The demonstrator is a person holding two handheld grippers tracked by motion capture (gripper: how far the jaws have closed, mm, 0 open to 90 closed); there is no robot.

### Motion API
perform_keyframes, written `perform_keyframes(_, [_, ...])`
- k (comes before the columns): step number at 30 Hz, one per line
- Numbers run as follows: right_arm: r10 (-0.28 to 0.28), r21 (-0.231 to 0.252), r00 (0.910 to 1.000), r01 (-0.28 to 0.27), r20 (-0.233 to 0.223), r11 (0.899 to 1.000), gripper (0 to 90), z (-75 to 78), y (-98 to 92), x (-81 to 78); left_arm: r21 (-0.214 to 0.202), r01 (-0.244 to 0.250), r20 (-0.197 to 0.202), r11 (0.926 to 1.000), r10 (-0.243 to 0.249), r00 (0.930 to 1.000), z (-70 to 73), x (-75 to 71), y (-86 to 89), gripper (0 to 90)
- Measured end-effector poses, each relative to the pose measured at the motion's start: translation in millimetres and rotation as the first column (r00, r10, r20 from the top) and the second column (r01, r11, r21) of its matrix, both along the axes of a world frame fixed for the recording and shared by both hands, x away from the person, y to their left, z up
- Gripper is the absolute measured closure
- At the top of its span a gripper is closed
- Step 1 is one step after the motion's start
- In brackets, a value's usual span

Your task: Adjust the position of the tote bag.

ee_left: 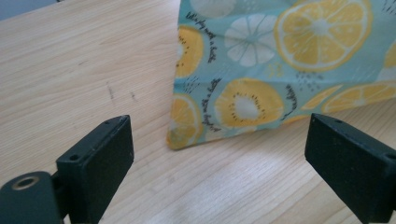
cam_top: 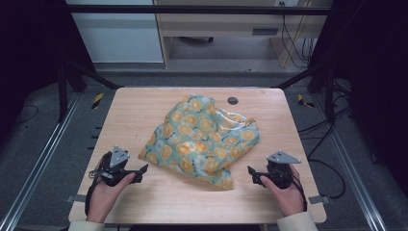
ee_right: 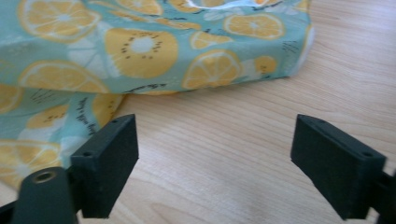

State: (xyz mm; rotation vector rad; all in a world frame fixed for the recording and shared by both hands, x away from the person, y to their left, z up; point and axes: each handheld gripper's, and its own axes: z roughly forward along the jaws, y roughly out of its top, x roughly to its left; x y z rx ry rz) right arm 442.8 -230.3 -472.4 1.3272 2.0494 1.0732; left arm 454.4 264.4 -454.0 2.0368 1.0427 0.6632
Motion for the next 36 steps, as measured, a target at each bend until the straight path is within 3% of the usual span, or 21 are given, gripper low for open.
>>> perform_keyframes(4, [-0.019, -0.005, 0.9997, 0.019, -0.015, 1.000, 23.5, -2.5, -4.1, 6.2, 0.003, 0.017, 0.012, 0.9998, -0.017, 0.9998, 12.1, 8.8, -6.8, 8.9])
perform_keyframes(5, [-0.010, -0.023, 0.9998, 0.010, -0.016, 1.000, 26.8, 1.4, -5.4, 14.8, 0.019, 0.031, 0.028, 0.9993, -0.032, 0.9991, 24.8, 21.0, -12.9, 8.9])
perform_keyframes(6, [-0.010, -0.023, 0.9998, 0.010, -0.016, 1.000, 26.8, 1.4, -5.4, 14.8, 0.019, 0.031, 0.028, 0.9993, -0.032, 0.9991, 24.8, 21.0, -12.9, 8.9])
perform_keyframes(7, [-0.008, -0.035, 0.9999, 0.008, -0.010, 0.999, 30.5, 9.3, -6.4, 25.9, 0.028, 0.041, 0.036, 0.9987, -0.043, 0.9984, 37.8, 36.2, -18.9, 8.9])
perform_keyframes(8, [-0.006, -0.036, 0.9999, 0.005, -0.009, 0.999, 32.0, 12.4, -6.4, 30.6, 0.028, 0.041, 0.036, 0.9987, -0.043, 0.9984, 37.8, 36.2, -18.9, 8.9])
perform_keyframes(10, [0.005, -0.061, 0.9999, -0.006, -0.015, 0.998, 32.7, 20.0, -5.4, 43.7, 0.025, 0.065, 0.017, 0.9975, -0.066, 0.9977, 53.5, 58.6, -28.7, 9.0])
perform_keyframes(11, [0.005, -0.061, 0.9999, -0.006, -0.015, 0.998, 32.7, 20.0, -5.4, 43.7, 0.025, 0.065, 0.017, 0.9975, -0.066, 0.9977, 53.5, 58.6, -28.7, 9.0])
perform_keyframes(12, [0.018, -0.073, 0.9997, -0.019, -0.015, 0.997, 33.1, 26.3, -5.5, 57.8, 0.030, 0.083, 0.012, 0.9961, -0.083, 0.9965, 62.6, 71.3, -36.1, 9.0])
perform_keyframes(15, [0.008, -0.074, 0.9996, -0.010, -0.027, 0.997, 31.3, 31.2, -7.5, 71.6, 0.047, 0.093, 0.003, 0.9945, -0.093, 0.9956, 70.5, 83.4, -43.6, 9.0])
perform_keyframes(17, [-0.007, -0.066, 0.9989, 0.004, -0.046, 0.998, 26.6, 37.5, -11.7, 90.4, 0.078, 0.113, -0.012, 0.9905, -0.113, 0.9936, 80.5, 99.1, -52.5, 9.0])
perform_keyframes(18, [-0.016, -0.067, 0.9989, 0.013, -0.043, 0.998, 24.5, 39.8, -13.6, 96.1, 0.071, 0.111, -0.009, 0.9912, -0.111, 0.9938, 83.4, 103.5, -54.4, 8.9])
perform_keyframes(19, [-0.016, -0.067, 0.9989, 0.013, -0.043, 0.998, 24.5, 39.8, -13.6, 96.1, 0.071, 0.111, -0.009, 0.9912, -0.111, 0.9938, 83.4, 103.5, -54.4, 8.9])
perform_keyframes(22, [-0.046, -0.034, 0.9968, 0.044, -0.065, 0.998, 17.4, 47.6, -20.4, 117.0, 0.037, 0.099, -0.008, 0.9944, -0.099, 0.9951, 89.8, 116.5, -57.0, 7.9])
perform_keyframes(23, [-0.055, -0.021, 0.9964, 0.054, -0.065, 0.998, 16.7, 48.8, -21.6, 121.1, 0.010, 0.099, -0.029, 0.9950, -0.099, 0.9947, 91.0, 125.7, -59.1, 7.1])
perform_keyframes(27, [-0.069, -0.005, 0.9939, 0.069, -0.086, 0.998, 14.5, 48.9, -23.0, 134.4, -0.013, 0.100, -0.026, 0.9949, -0.100, 0.9947, 91.2, 137.8, -63.6, 6.6])
perform_keyframes(29, [-0.071, 0.047, 0.9902, 0.077, -0.120, 0.996, 15.7, 42.2, -25.4, 144.4, -0.016, 0.105, -0.037, 0.9943, -0.106, 0.9937, 90.8, 144.2, -68.3, 6.5])
perform_keyframes(36, [-0.059, 0.059, 0.9779, 0.072, -0.201, 0.996, 15.2, 15.7, -25.6, 162.7, -0.033, 0.127, -0.040, 0.9914, -0.128, 0.9910, 86.8, 157.3, -79.6, 6.2])
